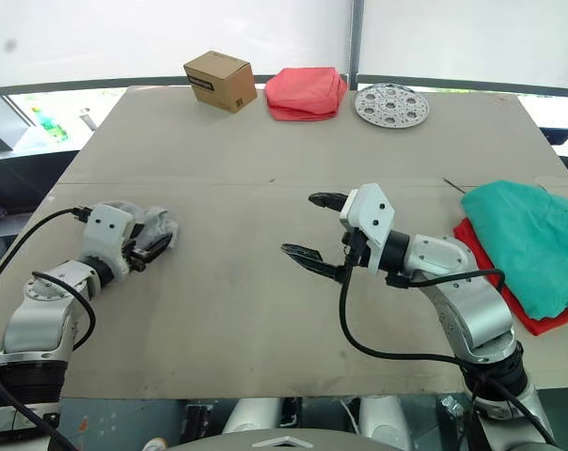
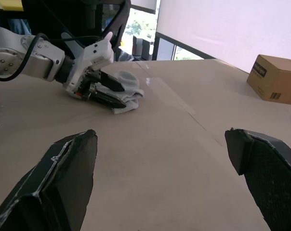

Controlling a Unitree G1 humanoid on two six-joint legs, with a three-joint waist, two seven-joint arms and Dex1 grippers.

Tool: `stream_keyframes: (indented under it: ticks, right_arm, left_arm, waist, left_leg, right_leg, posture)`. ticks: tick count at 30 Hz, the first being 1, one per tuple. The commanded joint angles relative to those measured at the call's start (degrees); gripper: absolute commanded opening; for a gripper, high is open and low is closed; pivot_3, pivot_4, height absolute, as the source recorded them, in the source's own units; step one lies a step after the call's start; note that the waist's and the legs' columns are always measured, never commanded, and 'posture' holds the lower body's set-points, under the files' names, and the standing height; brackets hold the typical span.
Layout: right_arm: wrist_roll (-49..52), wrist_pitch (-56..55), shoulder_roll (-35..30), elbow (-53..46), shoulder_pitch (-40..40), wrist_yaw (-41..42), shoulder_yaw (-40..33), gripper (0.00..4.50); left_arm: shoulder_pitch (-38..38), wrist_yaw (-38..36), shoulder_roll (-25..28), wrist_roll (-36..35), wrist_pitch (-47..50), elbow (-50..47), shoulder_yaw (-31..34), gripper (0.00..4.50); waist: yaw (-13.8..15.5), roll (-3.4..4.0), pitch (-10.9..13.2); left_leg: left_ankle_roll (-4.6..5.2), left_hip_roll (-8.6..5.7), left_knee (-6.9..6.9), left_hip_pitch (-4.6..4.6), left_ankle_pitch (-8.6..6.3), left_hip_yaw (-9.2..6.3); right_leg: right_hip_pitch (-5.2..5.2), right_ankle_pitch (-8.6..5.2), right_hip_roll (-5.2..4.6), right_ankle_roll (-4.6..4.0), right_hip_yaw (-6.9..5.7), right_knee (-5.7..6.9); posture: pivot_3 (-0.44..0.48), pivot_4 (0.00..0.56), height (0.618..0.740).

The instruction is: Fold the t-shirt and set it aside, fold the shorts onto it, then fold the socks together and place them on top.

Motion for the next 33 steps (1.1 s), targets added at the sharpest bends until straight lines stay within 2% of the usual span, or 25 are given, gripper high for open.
stream_keyframes:
  ticks: [1, 4, 8, 9, 10, 14, 16, 19, 24, 26, 33]
  right_arm:
    - [0.29, -1.80, -0.54, -1.31, 0.85, -1.61, -1.41, 4.49]
    - [0.14, -2.12, -0.67, -1.47, 1.00, -2.58, -0.79, 4.49]
    - [0.30, -1.16, -1.46, -2.43, 1.17, -3.49, -0.57, 4.49]
    - [0.40, -0.84, -2.03, -2.84, 1.35, -3.60, -0.66, 4.50]
    - [0.50, -0.60, -2.56, -3.25, 1.61, -3.65, -0.79, 4.50]
    - [1.27, 0.02, -4.11, -4.34, 2.64, -4.17, -1.81, 4.50]
    - [1.55, 0.28, -4.72, -5.07, 3.64, -4.83, -2.39, 4.50]
    - [1.71, 0.45, -5.34, -5.60, 4.61, -5.50, -2.93, 4.50]
    - [1.66, 0.55, -6.57, -5.65, 5.30, -6.18, -4.11, 4.50]
    - [1.68, 0.60, -7.22, -5.75, 5.57, -6.31, -4.71, 4.50]
    - [1.87, 1.30, -9.06, -6.92, 6.71, -7.64, -6.32, 4.50]
  left_arm:
    - [-1.18, -1.81, 0.93, 0.35, 1.89, 1.16, -0.95, 3.15]
    - [-3.29, -3.63, 0.71, 1.13, 3.73, 4.17, -3.61, 3.15]
    - [-9.09, -9.02, 2.50, 4.18, 5.62, 15.23, -9.29, 3.15]
    - [-9.72, -11.46, 3.36, 4.29, 6.23, 16.92, -10.52, 2.62]
    - [-9.98, -12.88, 3.94, 4.24, 6.59, 18.02, -11.06, 2.30]
    - [-9.71, -15.69, 4.93, 3.81, 5.73, 18.74, -11.28, 0.48]
    - [-8.52, -18.27, 4.17, 1.56, 5.01, 14.44, -10.80, 0.02]
    - [-7.44, -22.12, 1.84, -2.55, 4.26, 6.04, -10.60, 0.02]
    - [-8.33, -29.65, -0.32, -6.14, 3.85, -4.05, -14.78, 0.02]
    - [-10.00, -29.52, -1.17, -4.36, 3.19, -4.82, -17.49, 0.02]
    - [-13.61, -24.86, -8.69, -3.72, 11.94, -12.18, -26.35, 0.02]
  waist:
    - [0.00, 0.00, 0.00]
    - [0.21, 0.01, 0.00]
    - [0.50, 0.05, -0.09]
    - [0.50, 0.16, -0.16]
    - [0.36, 0.30, -0.25]
    - [-0.02, 0.50, -0.38]
    - [0.05, 0.53, -0.40]
    - [0.35, 0.54, -0.40]
    - [0.61, 0.36, -0.31]
    - [0.33, 0.25, -0.25]
    - [0.24, 0.18, -0.20]
  left_leg:
    - [0.00, 0.00, -0.02, 0.00, 0.00, 0.01]
    - [0.09, 0.00, -0.03, 0.01, -0.05, 0.02]
    - [0.12, -0.02, -0.02, 0.05, -0.06, 0.05]
    - [0.13, -0.06, -0.01, 0.09, -0.06, 0.06]
    - [0.13, -0.06, -0.01, 0.10, -0.06, 0.06]
    - [0.15, -0.05, -0.06, 0.16, -0.07, 0.13]
    - [0.15, -0.05, -0.13, 0.18, -0.07, 0.14]
    - [0.14, -0.05, -0.19, 0.16, -0.07, 0.18]
    - [0.14, -0.18, -0.13, 0.01, -0.07, 0.16]
    - [0.15, -0.18, -0.11, -0.01, -0.07, 0.16]
    - [0.18, -0.17, -0.13, -0.02, -0.06, 0.17]
  right_leg:
    - [-0.01, 0.00, -0.01, -0.01, 0.00, 0.00]
    - [-0.02, -0.01, -0.02, -0.01, -0.03, 0.02]
    - [0.00, -0.01, -0.05, 0.00, -0.03, 0.02]
    - [0.01, -0.02, -0.08, 0.00, -0.10, 0.07]
    - [0.01, -0.02, -0.08, 0.01, -0.11, 0.07]
    - [0.00, -0.03, -0.11, 0.02, -0.01, 0.07]
    - [-0.02, -0.05, -0.11, -0.03, 0.01, 0.07]
    - [-0.04, -0.08, -0.16, -0.08, 0.02, 0.07]
    - [-0.05, -0.09, -0.30, -0.10, -0.03, -0.03]
    - [-0.05, -0.08, -0.30, -0.10, -0.02, -0.05]
    - [-0.04, 0.01, -0.09, 0.10, 0.04, -0.03]
  posture:
    - [0.000, 0.150, 0.740]
    - [0.000, 0.150, 0.740]
    - [0.000, 0.150, 0.740]
    - [0.000, 0.150, 0.740]
    - [0.000, 0.150, 0.740]
    - [0.000, 0.150, 0.740]
    - [0.000, 0.150, 0.740]
    - [0.000, 0.150, 0.740]
    - [0.000, 0.150, 0.740]
    - [0.000, 0.150, 0.740]
    - [0.000, 0.150, 0.740]
